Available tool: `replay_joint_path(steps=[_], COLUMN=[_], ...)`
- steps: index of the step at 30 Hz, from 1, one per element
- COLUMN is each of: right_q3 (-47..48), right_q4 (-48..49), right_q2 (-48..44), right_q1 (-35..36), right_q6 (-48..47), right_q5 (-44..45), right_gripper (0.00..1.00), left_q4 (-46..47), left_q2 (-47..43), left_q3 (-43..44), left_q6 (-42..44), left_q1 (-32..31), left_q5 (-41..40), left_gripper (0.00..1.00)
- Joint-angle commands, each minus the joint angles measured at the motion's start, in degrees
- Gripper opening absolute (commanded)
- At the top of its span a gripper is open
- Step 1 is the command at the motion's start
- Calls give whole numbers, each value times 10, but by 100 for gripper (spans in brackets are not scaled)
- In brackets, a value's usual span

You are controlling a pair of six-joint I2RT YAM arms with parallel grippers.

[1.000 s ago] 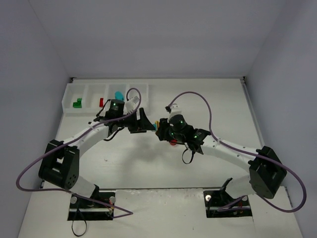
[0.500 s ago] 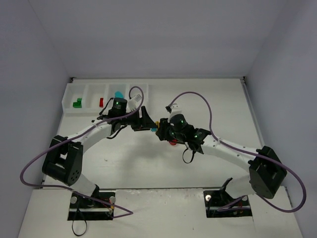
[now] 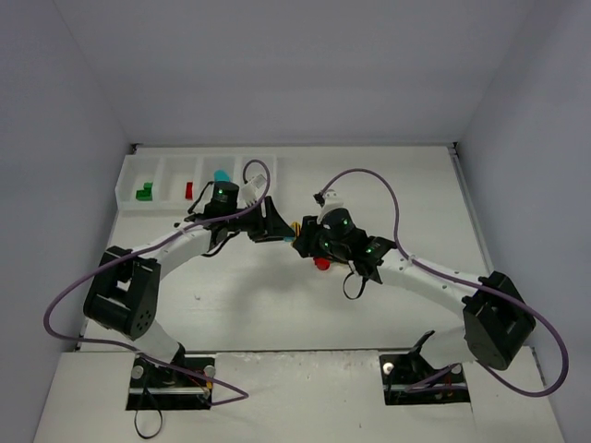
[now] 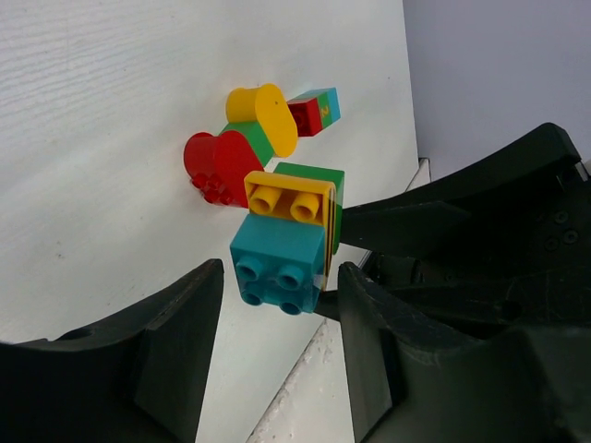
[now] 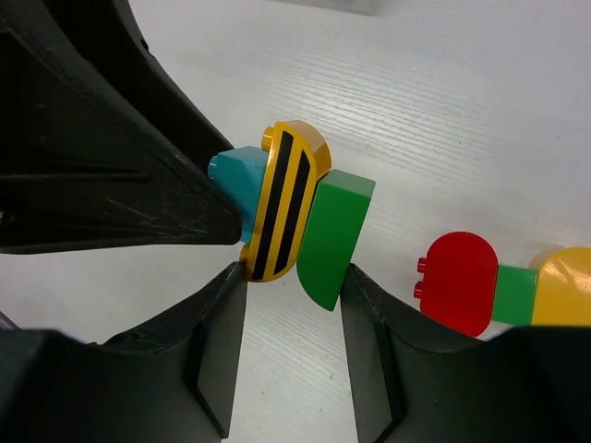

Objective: Sort the legos into containers by color

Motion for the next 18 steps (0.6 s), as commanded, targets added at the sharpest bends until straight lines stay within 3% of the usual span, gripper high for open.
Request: replay_joint_path(steps=[1, 5, 7, 10, 12, 18], right_q3=[2, 0, -2, -7, -9, -24], right_q4=[46, 48, 49, 53, 56, 61], right_q2=[-28, -28, -30, -30, -29, -28], right_q1=[-5, -10, -13, -18, -21, -29], right_q6=[-3, -1, -1, 0, 0, 1], right_q5=[-13, -16, -19, -22, -24, -14], right_gripper=[0, 0, 0, 0, 0, 0], left_q4=[61, 64, 66, 70, 73, 70], left_q2=[-1, 1, 1, 0, -1, 0], left_q3=[26, 29, 29, 28, 27, 30], left_q6=[-15, -17, -17, -21, -23, -29], left_q1=[-3, -3, -3, -3, -3, -2], left_q5=[23, 26, 26, 26, 28, 43], left_gripper=[47, 47, 42, 24, 4, 0])
